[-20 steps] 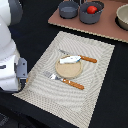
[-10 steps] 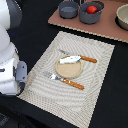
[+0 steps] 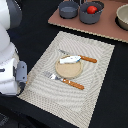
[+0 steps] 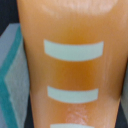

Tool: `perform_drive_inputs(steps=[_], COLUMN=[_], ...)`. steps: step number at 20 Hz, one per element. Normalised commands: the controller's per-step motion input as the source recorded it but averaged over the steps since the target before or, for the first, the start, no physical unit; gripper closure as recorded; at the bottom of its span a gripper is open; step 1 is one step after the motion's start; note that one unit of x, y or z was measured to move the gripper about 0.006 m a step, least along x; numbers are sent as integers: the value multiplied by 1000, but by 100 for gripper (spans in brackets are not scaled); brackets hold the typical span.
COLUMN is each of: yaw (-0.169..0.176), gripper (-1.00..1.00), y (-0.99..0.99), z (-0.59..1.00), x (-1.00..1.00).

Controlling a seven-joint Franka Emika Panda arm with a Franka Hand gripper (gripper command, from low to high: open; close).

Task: Interact with the objects in diverse but meaningful ways.

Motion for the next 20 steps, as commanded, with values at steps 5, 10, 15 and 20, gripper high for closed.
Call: perform_drive_inputs(steps=[5, 10, 15, 20], yaw=[28, 2, 0, 0], gripper=[100, 100, 100, 100], y=[463, 545, 565, 609], z=[1000, 936, 645, 479], x=[339, 731, 715, 733])
